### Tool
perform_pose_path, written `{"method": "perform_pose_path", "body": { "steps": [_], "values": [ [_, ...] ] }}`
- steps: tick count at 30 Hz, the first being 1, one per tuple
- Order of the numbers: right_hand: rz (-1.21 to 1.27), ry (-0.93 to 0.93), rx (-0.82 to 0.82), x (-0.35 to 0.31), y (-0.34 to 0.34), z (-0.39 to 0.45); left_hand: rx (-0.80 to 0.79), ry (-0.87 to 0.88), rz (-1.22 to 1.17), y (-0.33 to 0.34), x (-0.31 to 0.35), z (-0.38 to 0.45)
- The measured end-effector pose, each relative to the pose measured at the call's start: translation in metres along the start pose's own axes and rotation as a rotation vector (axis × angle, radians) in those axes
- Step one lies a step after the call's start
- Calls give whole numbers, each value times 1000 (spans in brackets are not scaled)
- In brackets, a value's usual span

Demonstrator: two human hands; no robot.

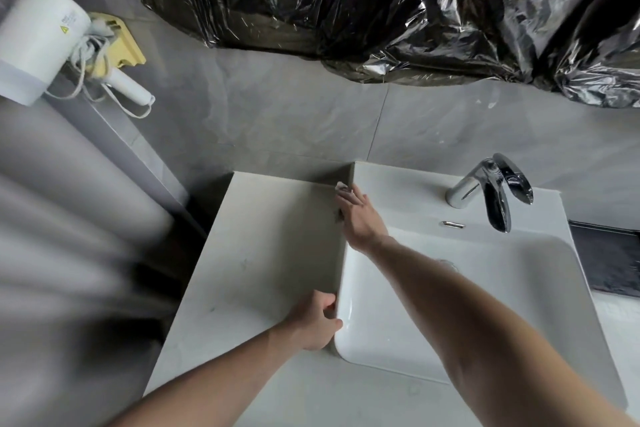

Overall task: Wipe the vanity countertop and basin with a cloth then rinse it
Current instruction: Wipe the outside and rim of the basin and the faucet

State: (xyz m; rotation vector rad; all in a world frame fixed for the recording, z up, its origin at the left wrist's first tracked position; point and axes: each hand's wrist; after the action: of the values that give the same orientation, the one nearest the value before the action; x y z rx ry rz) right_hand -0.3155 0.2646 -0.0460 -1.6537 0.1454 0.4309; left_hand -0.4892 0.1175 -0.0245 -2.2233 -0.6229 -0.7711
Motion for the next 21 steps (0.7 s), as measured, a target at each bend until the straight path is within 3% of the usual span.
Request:
{"method": "perform_pose_path", "body": {
  "steps": [2,4,8,12,17,21],
  "values": [
    [81,34,58,13,-5,-13,-5,-4,-4,0,1,-2],
    [124,180,128,33,-14,-28,-7,-10,-2,0,3,-3],
    [41,431,174,93,-45,-84,11,-6,-3,1,9,-3],
    [-63,492,139,155,-69,-152,37,-26,44,3,16,-3],
    [56,633,308,211,-89,-207,112,-78,202,14,32,-6],
    [134,582,473,235,-105,-199,154,-120,267,20,45,-9]
  ]
}}
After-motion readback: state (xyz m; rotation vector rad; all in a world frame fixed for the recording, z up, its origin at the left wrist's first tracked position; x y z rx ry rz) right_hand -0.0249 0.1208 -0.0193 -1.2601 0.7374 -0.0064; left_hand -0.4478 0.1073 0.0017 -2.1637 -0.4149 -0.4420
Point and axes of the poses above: each hand's wrist, its own z-axis towards the middle knuckle, its own y-axis out of the palm, x = y × z, and after that the axes turned 1 degree about -z, right-handed
